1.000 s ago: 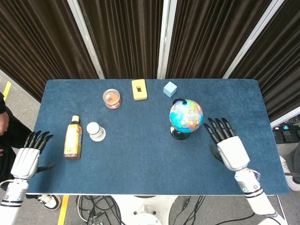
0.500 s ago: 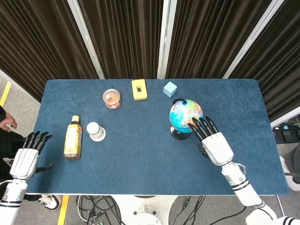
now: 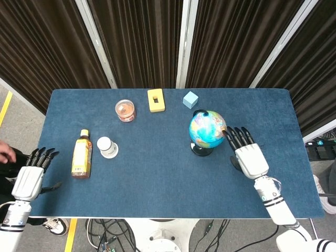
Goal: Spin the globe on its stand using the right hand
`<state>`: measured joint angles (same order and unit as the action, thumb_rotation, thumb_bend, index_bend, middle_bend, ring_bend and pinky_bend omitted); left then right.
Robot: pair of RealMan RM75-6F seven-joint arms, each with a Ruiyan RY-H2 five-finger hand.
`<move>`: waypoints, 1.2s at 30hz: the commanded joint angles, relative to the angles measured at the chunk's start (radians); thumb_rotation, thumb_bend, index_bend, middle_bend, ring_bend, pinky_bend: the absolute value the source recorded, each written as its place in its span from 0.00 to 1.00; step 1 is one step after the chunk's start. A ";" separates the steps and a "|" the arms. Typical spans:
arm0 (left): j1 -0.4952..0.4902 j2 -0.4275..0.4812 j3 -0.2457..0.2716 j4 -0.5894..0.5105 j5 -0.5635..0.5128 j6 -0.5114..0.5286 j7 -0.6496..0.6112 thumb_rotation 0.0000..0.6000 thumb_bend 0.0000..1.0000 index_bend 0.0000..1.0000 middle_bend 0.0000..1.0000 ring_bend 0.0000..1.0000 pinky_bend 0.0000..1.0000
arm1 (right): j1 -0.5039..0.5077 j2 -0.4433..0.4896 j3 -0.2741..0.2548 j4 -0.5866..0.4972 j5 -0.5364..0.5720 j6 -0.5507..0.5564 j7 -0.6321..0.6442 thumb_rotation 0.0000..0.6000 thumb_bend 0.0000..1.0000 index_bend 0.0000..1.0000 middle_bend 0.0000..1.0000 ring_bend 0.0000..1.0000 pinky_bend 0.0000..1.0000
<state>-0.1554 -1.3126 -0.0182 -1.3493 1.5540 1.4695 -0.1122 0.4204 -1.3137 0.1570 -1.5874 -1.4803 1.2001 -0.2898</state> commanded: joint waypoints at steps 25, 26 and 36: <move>-0.002 0.004 0.002 -0.008 0.003 -0.003 0.004 1.00 0.05 0.16 0.10 0.02 0.06 | -0.023 -0.027 -0.072 -0.012 -0.177 0.160 0.016 1.00 0.32 0.00 0.00 0.00 0.00; -0.002 0.004 0.002 -0.008 0.003 -0.003 0.003 1.00 0.05 0.16 0.10 0.02 0.06 | -0.021 -0.029 -0.074 -0.015 -0.177 0.155 0.010 1.00 0.32 0.00 0.00 0.00 0.00; 0.001 0.005 0.003 -0.001 0.002 0.000 -0.007 1.00 0.05 0.16 0.10 0.02 0.06 | 0.001 -0.049 -0.058 0.002 -0.111 0.090 -0.001 1.00 0.34 0.00 0.00 0.00 0.00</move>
<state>-0.1544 -1.3080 -0.0153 -1.3500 1.5558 1.4697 -0.1194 0.4202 -1.3600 0.0959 -1.5900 -1.5976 1.2946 -0.2900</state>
